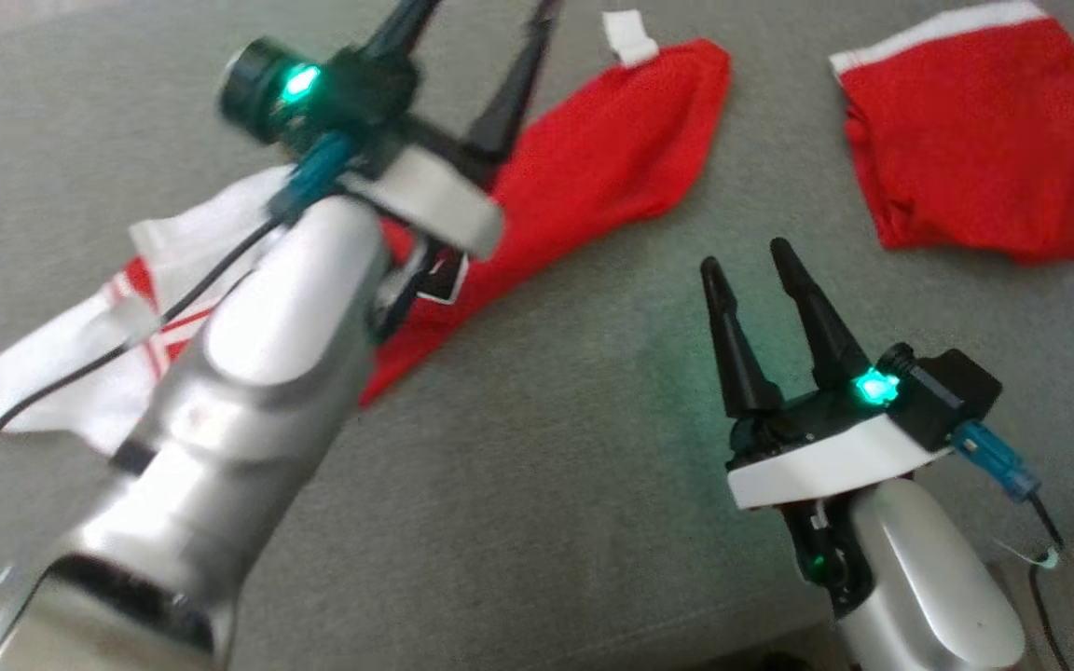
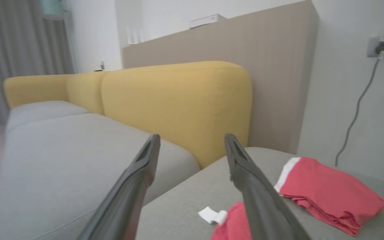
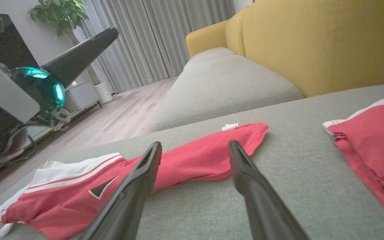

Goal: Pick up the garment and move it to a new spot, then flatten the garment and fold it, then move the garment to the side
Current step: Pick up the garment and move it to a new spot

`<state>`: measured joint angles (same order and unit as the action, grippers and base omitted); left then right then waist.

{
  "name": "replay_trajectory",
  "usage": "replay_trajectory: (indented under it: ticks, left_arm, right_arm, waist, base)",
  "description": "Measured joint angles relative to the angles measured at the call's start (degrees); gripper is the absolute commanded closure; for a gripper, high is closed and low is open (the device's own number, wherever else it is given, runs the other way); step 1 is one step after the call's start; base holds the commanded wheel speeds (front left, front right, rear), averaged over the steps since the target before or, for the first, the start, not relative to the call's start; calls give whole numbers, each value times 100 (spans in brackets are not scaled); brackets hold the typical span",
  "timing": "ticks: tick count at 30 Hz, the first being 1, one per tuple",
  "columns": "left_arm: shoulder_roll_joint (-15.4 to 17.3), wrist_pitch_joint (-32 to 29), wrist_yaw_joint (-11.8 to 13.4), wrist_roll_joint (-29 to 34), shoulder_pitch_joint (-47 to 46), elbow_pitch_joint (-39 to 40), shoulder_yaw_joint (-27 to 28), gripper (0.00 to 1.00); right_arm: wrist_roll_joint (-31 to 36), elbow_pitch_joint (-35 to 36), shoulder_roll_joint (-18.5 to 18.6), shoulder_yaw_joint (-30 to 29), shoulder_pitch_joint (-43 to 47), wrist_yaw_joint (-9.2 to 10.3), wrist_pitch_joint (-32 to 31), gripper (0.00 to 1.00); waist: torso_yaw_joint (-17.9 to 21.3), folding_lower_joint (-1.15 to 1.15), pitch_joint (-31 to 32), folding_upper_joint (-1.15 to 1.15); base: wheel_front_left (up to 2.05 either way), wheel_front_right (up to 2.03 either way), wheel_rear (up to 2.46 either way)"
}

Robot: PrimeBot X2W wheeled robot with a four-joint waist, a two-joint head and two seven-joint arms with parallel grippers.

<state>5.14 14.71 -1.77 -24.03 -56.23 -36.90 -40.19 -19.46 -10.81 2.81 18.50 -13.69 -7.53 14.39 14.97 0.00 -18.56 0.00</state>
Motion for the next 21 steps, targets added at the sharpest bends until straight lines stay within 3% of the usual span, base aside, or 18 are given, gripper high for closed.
replay_trajectory:
  ticks: [6, 10, 16, 21]
  left_arm:
    - [666, 0, 156, 101, 1223, 703, 603, 0]
    - [902, 0, 296, 141, 2368, 1216, 968, 0]
    - [950, 0, 673, 205, 4052, 2113, 1529, 0]
    - [686, 0, 868, 456, 5184, 2843, 1967, 0]
  right_arm:
    - [205, -127, 1, -290, 27, -1, 0, 0]
    - [294, -196, 1, -444, 108, 0, 0, 0]
    - [380, -305, 0, -524, 427, 0, 0, 0]
    - [323, -332, 0, -660, 509, 0, 0, 0]
  waist:
    - [-490, 0, 347, 0]
    - [-824, -1, 618, 0]
    - [-1277, -1, 981, 0]
    - [-1516, -2, 1175, 0]
  base:
    - [0, 0, 0]
    - [0, 0, 0]
    - [0, 0, 0]
    - [0, 0, 0]
